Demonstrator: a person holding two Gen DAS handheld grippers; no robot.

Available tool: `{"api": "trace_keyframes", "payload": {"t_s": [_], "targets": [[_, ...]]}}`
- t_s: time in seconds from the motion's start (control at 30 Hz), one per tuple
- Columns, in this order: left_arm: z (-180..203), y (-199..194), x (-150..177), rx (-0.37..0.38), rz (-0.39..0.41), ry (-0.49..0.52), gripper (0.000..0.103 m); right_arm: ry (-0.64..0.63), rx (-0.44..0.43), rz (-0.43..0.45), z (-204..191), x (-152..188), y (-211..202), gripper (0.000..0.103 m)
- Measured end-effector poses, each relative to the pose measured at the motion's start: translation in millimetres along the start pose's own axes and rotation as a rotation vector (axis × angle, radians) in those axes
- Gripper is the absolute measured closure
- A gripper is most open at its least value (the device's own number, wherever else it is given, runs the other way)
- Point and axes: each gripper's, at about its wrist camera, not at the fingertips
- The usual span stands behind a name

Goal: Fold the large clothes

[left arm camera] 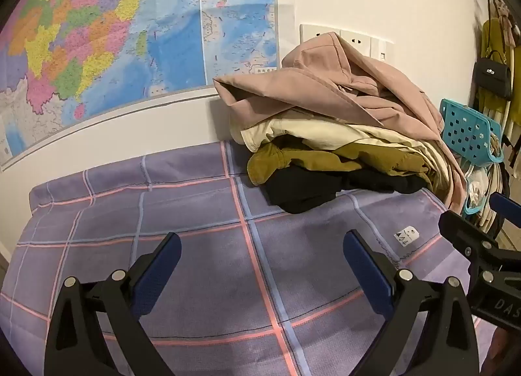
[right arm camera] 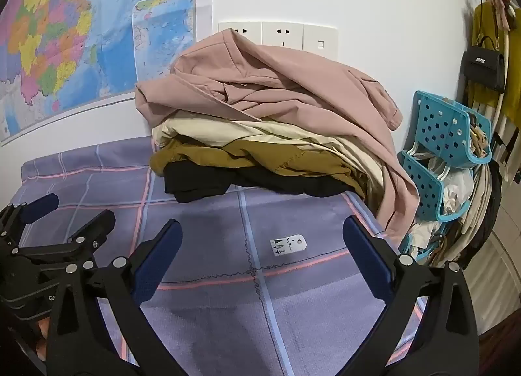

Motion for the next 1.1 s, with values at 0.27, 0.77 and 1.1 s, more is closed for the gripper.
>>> {"api": "trace_keyframes", "payload": {"t_s": [0.27,0.77,1.1], "targets": [[3.0,3.7,-0.5,0.011,-0.011,0.001,0.007,0.018,-0.003,0.01,1.9,0.5,-0.1,0.005],[3.7,1.9,0.0,0.025,-0.016,-0.006,0.007,0.009,0.0,0.018,3.9,1.1,-1.5,0.005],[3.5,4.7,0.0,0.025,-0.019,-0.01,0.007,-0.004,-0.002,0.019,0.2,-3.6,-0.9,0.005]]}}
Point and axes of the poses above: each gripper's, at about its wrist camera, not at the fingertips, and y roughly the way its jaws point, z to its right, x to its underside, and after that the axes turned 8 degrees about x, right-handed
